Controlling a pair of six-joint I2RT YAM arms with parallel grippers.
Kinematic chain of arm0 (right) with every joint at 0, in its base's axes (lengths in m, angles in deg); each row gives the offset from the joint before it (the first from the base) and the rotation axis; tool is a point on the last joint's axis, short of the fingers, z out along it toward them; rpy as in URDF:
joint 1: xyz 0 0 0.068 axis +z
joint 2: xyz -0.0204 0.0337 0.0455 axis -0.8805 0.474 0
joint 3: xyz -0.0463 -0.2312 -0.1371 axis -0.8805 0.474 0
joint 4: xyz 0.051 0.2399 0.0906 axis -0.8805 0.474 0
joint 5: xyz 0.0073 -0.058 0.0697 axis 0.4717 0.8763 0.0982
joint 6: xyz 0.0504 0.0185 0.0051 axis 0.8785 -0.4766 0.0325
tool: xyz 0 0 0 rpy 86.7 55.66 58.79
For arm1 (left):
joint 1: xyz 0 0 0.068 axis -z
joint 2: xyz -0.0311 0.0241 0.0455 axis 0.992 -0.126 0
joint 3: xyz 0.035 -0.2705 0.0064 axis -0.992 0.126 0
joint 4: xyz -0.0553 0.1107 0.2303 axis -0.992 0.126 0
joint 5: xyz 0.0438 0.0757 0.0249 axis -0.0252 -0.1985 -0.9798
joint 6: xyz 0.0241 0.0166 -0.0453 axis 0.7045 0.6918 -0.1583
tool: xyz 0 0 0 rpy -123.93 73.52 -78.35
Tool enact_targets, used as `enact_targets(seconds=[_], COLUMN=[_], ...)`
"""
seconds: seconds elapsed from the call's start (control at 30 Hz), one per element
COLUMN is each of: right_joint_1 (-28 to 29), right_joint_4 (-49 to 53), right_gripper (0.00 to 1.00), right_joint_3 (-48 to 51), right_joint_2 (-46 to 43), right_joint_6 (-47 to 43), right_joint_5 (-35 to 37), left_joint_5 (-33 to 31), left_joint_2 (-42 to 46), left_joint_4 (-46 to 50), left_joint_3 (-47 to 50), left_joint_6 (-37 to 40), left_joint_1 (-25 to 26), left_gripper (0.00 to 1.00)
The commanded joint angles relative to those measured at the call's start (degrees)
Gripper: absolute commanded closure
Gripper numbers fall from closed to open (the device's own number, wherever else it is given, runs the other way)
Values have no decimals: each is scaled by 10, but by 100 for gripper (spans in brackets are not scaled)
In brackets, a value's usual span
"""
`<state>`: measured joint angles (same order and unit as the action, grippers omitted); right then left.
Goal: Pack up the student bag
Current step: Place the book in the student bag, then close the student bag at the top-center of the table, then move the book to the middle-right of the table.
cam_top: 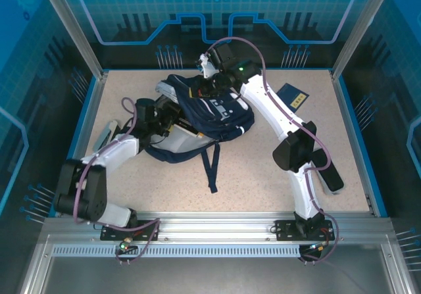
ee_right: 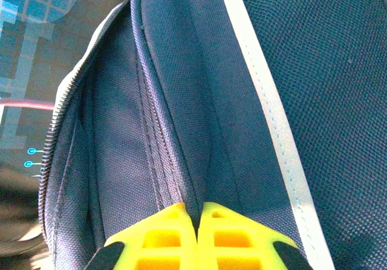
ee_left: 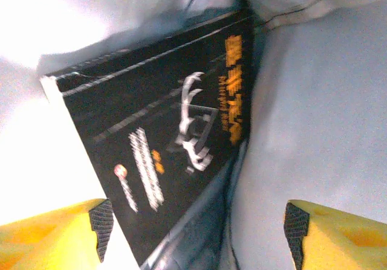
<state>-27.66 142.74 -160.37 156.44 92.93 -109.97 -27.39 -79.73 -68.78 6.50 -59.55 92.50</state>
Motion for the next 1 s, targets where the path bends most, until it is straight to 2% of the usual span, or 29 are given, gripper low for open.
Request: enact_targets(seconds=[0.0, 0.2, 0.33, 0.43, 0.47, 0.53, 0.63, 0.8, 0.97], right_joint_1=[-18, -7, 25, 47, 50, 50, 39, -23, -114], right_joint_4=[-49, -40, -75, -97, -101, -111, -122, -98, -96], right_gripper=[100, 100, 99, 82, 72, 43, 19, 16, 19], right_joint_3=[-2, -1, 88, 149, 164, 202, 254, 314, 348], right_joint_2=[-24, 1, -11, -33, -42, -69, -109, -135, -128], right_joint_6=[24, 12, 16, 9, 5, 3, -1, -6, -8], right_joint_5=[4, -4, -2, 32, 47, 86, 160, 280, 327], left_joint_5=[28, -3, -42, -51, -52, -59, -53, -31, -10], left_joint_2=[66, 192, 268, 286, 289, 293, 295, 293, 288], left_joint_4=[128, 273, 366, 421, 432, 451, 458, 451, 440], left_joint_3=[-15, -8, -14, -36, -42, -56, -70, -85, -83], left_joint_6=[23, 52, 98, 146, 160, 188, 228, 266, 276], left_joint_1=[-16, -50, -77, -86, -86, -86, -86, -86, -86], left_gripper=[23, 22, 16, 14, 14, 12, 2, 1, 1])
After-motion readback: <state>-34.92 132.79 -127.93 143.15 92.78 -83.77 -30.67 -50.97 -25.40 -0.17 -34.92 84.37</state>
